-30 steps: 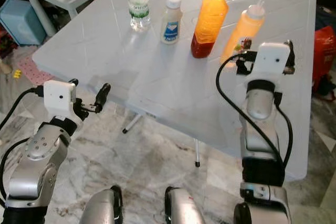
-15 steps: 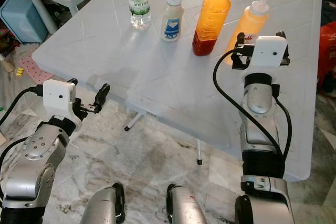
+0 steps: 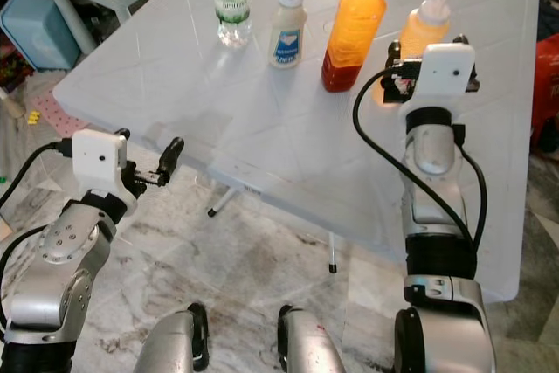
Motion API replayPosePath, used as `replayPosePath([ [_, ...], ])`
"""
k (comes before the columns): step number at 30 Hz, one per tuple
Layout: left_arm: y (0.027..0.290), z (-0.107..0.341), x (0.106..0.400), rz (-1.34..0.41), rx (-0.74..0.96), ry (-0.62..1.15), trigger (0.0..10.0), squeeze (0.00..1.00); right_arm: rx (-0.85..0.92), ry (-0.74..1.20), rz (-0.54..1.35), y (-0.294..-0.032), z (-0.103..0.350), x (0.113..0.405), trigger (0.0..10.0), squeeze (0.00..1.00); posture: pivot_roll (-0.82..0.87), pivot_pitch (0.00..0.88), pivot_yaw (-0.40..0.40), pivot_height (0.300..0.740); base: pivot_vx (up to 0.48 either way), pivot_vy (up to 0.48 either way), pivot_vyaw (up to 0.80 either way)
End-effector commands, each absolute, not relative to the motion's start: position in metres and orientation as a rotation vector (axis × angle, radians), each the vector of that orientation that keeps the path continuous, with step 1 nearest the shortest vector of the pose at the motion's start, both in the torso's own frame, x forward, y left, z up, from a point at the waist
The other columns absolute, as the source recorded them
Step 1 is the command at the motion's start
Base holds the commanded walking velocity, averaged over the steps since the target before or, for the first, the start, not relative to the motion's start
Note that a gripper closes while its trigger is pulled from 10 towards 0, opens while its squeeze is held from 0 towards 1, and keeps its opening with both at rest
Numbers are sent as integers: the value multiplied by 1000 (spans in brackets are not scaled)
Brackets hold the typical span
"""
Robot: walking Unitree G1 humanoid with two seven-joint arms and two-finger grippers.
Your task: Restocking fridge
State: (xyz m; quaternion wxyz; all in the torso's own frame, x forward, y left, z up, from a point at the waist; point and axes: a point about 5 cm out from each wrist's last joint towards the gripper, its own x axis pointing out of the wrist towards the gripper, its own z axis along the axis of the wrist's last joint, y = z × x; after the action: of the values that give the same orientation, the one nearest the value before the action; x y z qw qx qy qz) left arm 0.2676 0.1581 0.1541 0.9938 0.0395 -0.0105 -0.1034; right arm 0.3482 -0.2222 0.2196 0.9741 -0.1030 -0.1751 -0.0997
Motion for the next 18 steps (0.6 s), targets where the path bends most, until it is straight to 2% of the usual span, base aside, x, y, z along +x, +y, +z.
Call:
replayPosePath([
  [1,159,155,266,-201,86,-19,10000,0,-196,-363,-215,-227,223,350,10000,0,60,251,10,740,0,0,0],
  [18,159,156,268,-200,97,-25,10000,0,-111,-378,-208,-235,239,373,10000,0,80,254,19,740,0,0,0],
])
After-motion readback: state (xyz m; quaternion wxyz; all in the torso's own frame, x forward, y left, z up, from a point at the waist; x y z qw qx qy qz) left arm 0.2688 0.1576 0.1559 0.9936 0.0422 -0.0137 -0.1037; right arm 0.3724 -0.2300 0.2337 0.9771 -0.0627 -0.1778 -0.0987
